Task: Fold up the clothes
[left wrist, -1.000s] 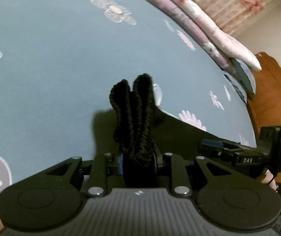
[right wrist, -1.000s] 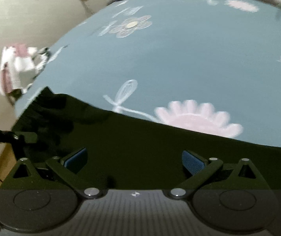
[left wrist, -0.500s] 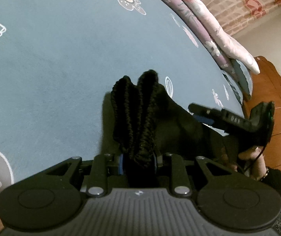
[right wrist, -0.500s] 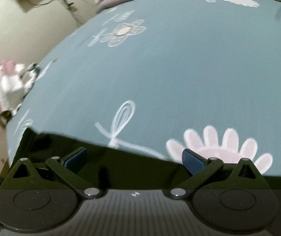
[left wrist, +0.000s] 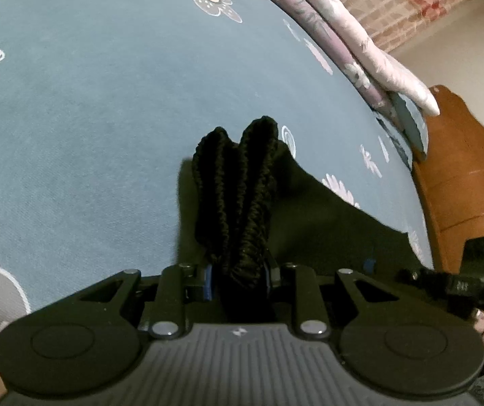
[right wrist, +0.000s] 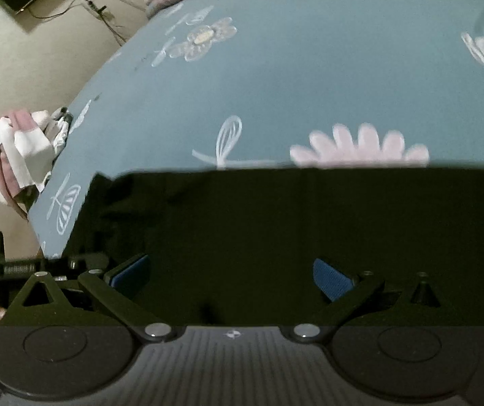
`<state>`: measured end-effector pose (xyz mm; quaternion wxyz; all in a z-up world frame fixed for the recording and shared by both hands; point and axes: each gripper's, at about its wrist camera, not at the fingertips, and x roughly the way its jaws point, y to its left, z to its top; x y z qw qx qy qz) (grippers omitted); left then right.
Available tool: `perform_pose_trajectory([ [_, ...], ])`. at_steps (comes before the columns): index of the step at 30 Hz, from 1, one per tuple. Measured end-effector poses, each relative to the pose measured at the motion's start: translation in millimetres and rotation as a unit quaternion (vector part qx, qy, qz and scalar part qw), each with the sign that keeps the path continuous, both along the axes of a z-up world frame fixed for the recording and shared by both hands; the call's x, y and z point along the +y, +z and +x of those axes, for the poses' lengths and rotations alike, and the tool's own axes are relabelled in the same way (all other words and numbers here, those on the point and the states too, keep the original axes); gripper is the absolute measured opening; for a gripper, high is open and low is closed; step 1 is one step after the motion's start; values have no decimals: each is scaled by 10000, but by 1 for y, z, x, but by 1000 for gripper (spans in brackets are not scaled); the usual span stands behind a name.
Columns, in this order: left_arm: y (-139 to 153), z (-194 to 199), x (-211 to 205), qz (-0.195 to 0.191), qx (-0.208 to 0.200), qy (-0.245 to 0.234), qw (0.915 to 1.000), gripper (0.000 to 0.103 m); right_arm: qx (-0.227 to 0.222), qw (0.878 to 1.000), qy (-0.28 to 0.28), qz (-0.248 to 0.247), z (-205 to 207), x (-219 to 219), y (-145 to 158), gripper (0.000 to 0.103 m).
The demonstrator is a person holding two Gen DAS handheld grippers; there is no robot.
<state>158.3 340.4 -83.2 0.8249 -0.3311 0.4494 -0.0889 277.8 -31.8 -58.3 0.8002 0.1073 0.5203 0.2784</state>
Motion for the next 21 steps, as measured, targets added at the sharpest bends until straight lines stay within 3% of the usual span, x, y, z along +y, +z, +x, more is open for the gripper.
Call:
perform_pose_trajectory([
  [7,-2,-5,-4,206,-41,-52,9998,25,-3,9999,-2,-101,-28,2,-13,103],
  [19,-3,-16,-14,592,-260,-85,9979,25,-734,9936,691,-516,-95,10,-18,103],
  [21,-2,-16,-17,708,-302,-75,9970,25,-863,9945,543,-247,-95,5,-13,103],
])
